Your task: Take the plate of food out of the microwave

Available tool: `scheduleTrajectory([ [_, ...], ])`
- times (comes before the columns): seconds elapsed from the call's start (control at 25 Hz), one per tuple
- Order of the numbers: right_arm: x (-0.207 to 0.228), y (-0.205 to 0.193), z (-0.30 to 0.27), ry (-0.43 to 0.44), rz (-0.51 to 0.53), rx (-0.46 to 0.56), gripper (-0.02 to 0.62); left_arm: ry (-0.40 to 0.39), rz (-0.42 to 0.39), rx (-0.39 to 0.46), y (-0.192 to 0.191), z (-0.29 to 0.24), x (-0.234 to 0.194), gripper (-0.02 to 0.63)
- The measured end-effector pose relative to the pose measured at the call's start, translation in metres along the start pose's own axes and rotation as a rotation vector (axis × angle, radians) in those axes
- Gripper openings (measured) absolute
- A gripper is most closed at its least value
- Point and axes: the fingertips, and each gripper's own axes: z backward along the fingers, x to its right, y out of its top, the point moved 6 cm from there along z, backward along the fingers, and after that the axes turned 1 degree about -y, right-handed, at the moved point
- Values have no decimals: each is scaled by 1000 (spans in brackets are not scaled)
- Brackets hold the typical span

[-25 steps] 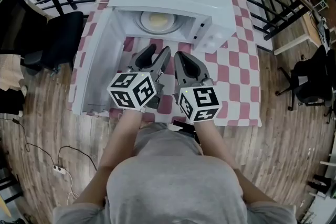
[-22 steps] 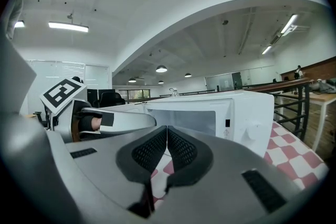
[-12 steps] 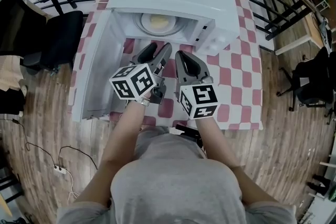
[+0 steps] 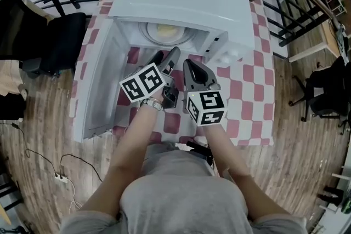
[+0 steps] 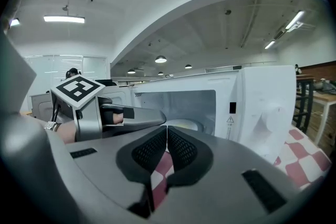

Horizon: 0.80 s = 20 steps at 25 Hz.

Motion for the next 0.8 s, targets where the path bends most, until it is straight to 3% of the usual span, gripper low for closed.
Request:
scheduleTrajectory([
  [0.8, 16, -25, -39, -1, -91, -79, 26, 248, 438, 34, -10, -41, -82, 296],
])
